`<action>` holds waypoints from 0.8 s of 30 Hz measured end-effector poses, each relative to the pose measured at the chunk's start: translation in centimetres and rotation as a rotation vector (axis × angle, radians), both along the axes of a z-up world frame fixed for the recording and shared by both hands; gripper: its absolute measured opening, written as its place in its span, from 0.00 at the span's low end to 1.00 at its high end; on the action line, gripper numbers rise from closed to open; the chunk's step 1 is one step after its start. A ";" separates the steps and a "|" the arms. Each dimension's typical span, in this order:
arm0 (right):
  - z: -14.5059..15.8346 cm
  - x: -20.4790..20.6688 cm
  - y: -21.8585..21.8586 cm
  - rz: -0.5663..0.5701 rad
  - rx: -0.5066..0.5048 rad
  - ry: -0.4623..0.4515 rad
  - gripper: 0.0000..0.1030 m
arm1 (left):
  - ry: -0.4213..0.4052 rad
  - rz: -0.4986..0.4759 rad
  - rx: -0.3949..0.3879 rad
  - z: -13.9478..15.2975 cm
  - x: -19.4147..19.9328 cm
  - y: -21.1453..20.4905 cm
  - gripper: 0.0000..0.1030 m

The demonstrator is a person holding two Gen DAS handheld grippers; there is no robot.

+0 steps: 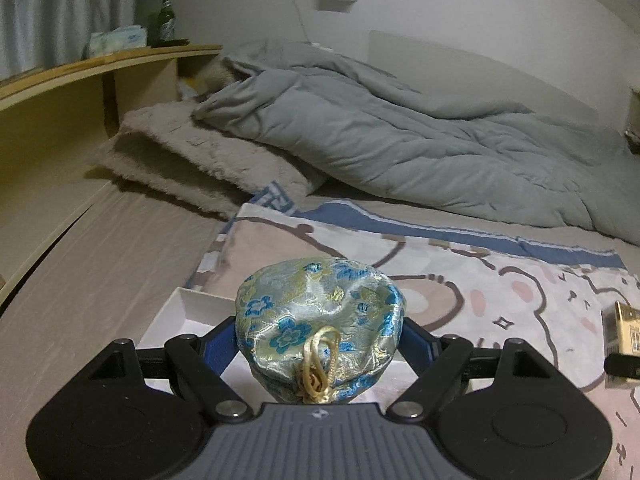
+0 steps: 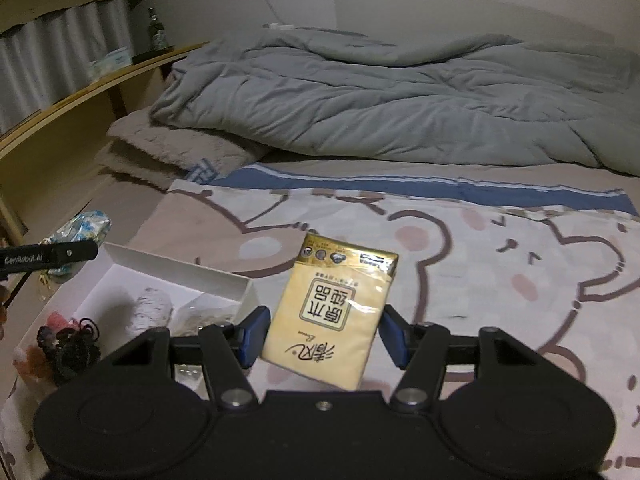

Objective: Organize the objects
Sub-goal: 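Lower the floral pouch with the left tool while the right tool lowers the tissue pack into the tray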

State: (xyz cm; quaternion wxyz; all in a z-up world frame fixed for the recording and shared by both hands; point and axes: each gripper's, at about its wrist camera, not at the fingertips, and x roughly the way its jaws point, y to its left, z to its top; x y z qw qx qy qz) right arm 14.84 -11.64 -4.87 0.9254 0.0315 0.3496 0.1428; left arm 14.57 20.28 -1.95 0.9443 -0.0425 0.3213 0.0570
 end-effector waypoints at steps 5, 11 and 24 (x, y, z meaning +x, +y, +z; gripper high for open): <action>0.0 0.1 1.7 0.042 0.028 -0.004 0.59 | 0.014 0.018 -0.031 -0.6 0.4 2.0 0.81; 0.2 0.3 4.1 0.095 0.057 -0.013 0.59 | 0.015 0.038 -0.055 -1.4 0.7 4.4 0.81; 0.1 2.6 11.2 0.207 0.150 0.019 0.59 | 0.075 0.124 -0.092 -4.4 1.7 8.3 0.81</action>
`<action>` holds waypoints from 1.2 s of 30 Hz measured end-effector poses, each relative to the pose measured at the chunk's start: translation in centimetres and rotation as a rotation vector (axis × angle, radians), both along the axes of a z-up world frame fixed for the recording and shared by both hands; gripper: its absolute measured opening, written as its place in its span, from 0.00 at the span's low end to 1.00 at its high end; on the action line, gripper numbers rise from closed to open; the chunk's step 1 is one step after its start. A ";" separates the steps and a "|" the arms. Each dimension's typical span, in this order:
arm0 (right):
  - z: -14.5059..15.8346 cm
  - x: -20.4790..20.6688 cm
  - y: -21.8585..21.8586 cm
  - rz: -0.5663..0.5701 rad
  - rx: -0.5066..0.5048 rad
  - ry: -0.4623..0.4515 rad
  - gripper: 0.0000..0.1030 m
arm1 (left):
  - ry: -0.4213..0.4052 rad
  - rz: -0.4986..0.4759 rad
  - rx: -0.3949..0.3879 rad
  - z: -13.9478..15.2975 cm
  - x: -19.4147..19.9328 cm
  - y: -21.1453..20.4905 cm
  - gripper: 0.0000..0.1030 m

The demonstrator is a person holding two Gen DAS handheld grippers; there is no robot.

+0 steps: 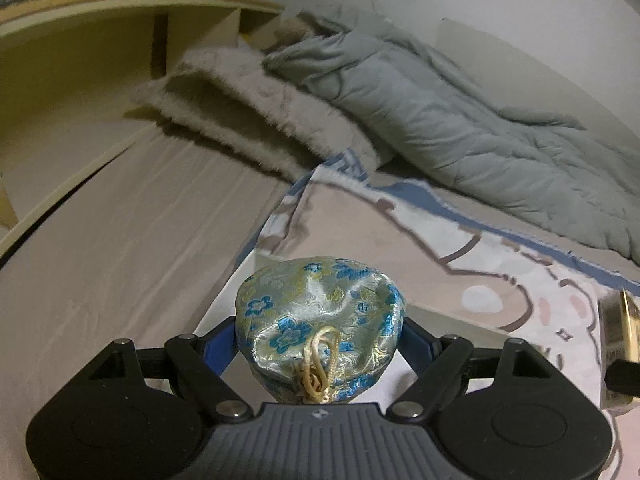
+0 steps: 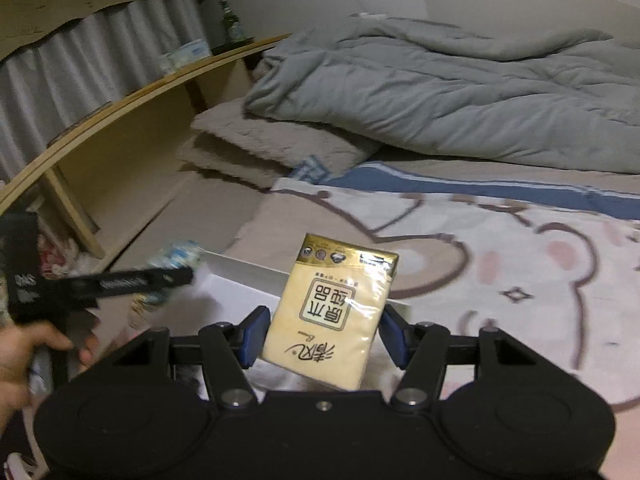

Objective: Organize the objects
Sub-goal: 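Lower the floral pouch with the left tool while the right tool lowers the tissue pack into the tray, then open both tools to release the pouch and tissue pack in the tray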

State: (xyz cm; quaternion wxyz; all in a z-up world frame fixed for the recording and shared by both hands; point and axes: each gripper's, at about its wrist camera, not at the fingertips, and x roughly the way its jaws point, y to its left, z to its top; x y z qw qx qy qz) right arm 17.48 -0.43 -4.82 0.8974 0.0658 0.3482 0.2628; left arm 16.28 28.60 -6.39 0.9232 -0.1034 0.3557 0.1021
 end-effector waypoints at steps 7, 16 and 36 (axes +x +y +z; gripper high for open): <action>-0.9 1.3 5.2 0.067 0.059 0.044 0.59 | 0.051 0.025 0.005 -2.0 0.6 1.3 0.81; -2.8 2.9 9.1 0.118 0.107 0.102 0.59 | 0.042 0.068 -0.057 -2.8 0.4 3.3 0.81; -4.5 3.5 8.8 0.109 0.095 0.145 0.76 | 0.065 0.072 -0.054 -2.5 0.3 2.9 0.87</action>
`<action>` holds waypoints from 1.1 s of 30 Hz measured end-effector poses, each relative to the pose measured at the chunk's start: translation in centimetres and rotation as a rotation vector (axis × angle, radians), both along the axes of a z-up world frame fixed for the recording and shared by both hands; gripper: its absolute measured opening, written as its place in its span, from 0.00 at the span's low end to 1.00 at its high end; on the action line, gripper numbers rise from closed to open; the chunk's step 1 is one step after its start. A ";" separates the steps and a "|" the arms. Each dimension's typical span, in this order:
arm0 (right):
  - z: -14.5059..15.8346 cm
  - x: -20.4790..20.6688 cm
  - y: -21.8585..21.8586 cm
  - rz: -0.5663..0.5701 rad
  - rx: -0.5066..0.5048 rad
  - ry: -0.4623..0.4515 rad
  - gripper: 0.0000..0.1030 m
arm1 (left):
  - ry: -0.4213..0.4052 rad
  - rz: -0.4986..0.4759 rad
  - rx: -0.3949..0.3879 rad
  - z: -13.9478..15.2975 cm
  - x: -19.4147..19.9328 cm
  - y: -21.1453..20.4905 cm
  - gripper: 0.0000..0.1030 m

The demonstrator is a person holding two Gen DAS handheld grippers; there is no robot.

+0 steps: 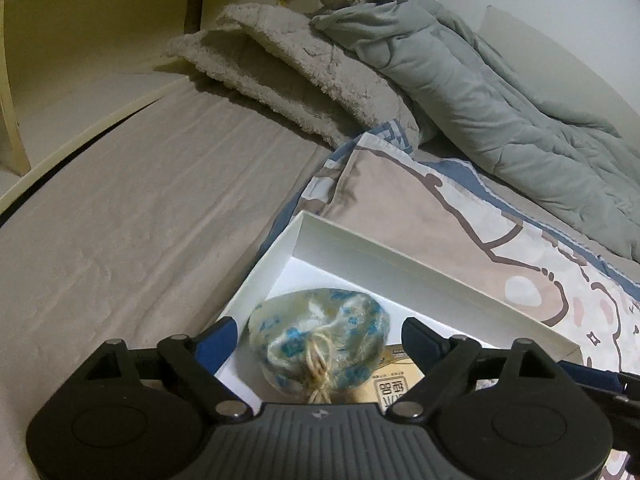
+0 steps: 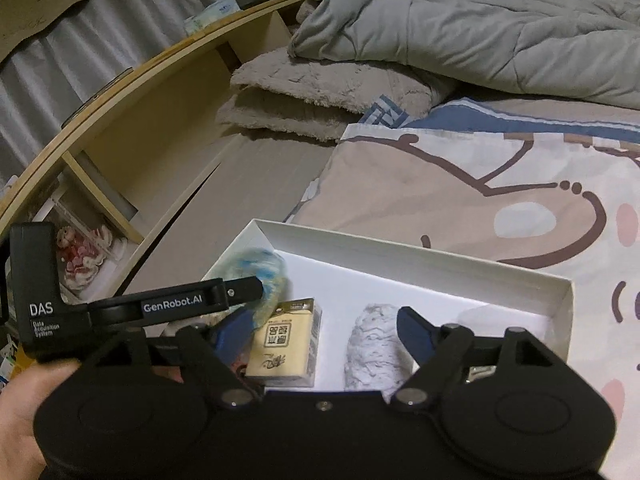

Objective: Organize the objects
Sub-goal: 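Open both tools to release the pouch and tissue pack in the tray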

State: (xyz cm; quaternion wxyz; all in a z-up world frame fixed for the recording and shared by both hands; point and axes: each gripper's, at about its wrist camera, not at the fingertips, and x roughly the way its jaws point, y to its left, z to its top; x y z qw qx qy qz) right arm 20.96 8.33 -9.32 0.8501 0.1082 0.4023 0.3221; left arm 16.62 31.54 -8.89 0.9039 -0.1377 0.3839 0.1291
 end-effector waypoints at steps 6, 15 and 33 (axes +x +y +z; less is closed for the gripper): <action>0.4 -0.6 -0.2 0.004 -0.014 -0.012 0.72 | -0.001 -0.007 0.014 0.6 -0.1 -0.4 0.87; 1.6 -1.8 -0.9 0.007 -0.029 -0.036 0.72 | -0.010 -0.010 0.022 2.2 -1.6 -1.1 0.86; 6.0 -5.8 -4.8 -0.034 -0.045 -0.126 0.73 | -0.049 -0.068 0.076 7.1 -6.6 -4.2 0.87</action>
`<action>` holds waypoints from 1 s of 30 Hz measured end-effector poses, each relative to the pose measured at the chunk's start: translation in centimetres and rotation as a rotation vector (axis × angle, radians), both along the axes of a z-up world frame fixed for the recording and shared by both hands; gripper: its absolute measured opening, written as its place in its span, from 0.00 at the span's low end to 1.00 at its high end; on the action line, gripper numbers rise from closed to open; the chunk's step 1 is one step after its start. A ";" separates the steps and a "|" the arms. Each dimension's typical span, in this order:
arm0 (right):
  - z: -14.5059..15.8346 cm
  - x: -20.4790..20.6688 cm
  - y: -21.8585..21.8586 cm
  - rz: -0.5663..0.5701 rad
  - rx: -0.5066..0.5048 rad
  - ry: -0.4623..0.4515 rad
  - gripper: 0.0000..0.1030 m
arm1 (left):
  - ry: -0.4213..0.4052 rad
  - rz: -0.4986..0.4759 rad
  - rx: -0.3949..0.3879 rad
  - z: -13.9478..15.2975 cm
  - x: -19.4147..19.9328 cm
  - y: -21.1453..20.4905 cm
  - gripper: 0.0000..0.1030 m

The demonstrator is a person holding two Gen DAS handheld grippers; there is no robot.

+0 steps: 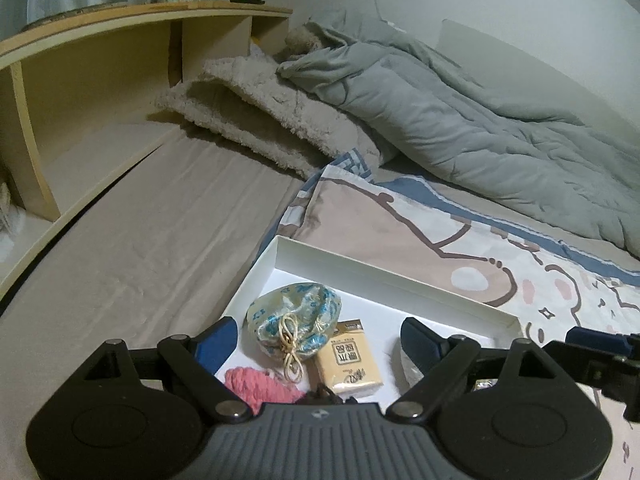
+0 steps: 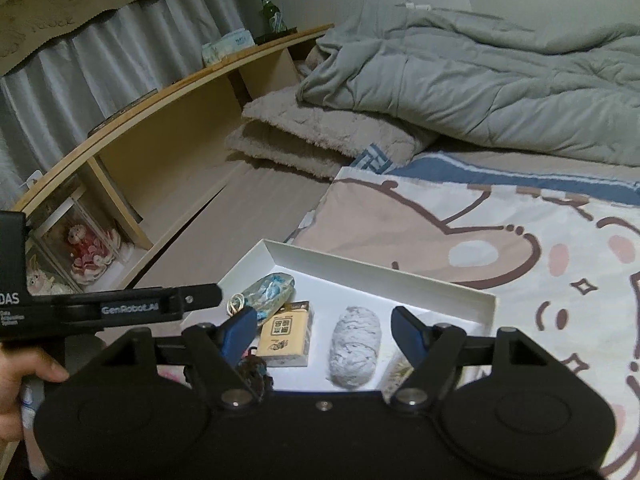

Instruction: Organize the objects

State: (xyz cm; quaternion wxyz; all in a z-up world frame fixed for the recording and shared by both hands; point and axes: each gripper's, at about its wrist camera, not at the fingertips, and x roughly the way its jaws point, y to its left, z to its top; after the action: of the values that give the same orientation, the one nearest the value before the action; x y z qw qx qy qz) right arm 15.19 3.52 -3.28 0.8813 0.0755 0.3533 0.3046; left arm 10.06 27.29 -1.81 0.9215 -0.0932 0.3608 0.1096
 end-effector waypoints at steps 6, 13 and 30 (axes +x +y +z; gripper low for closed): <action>1.2 -1.3 -1.7 -0.020 -0.005 -0.022 0.75 | -0.006 -0.011 0.011 1.2 -1.8 -0.7 0.87; 2.3 -2.9 -3.7 -0.035 -0.035 -0.060 0.76 | -0.009 -0.032 0.028 2.3 -2.8 -1.7 0.92; 5.7 -7.0 -8.1 -0.028 -0.089 -0.123 0.80 | -0.077 -0.053 0.028 7.2 -8.2 -5.6 1.00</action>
State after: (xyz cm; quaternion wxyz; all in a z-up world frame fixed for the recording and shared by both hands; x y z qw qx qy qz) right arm 8.18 -4.55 2.37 0.9080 0.0223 0.3106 0.2803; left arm 1.82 21.66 5.42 0.9385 -0.0747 0.3258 0.0865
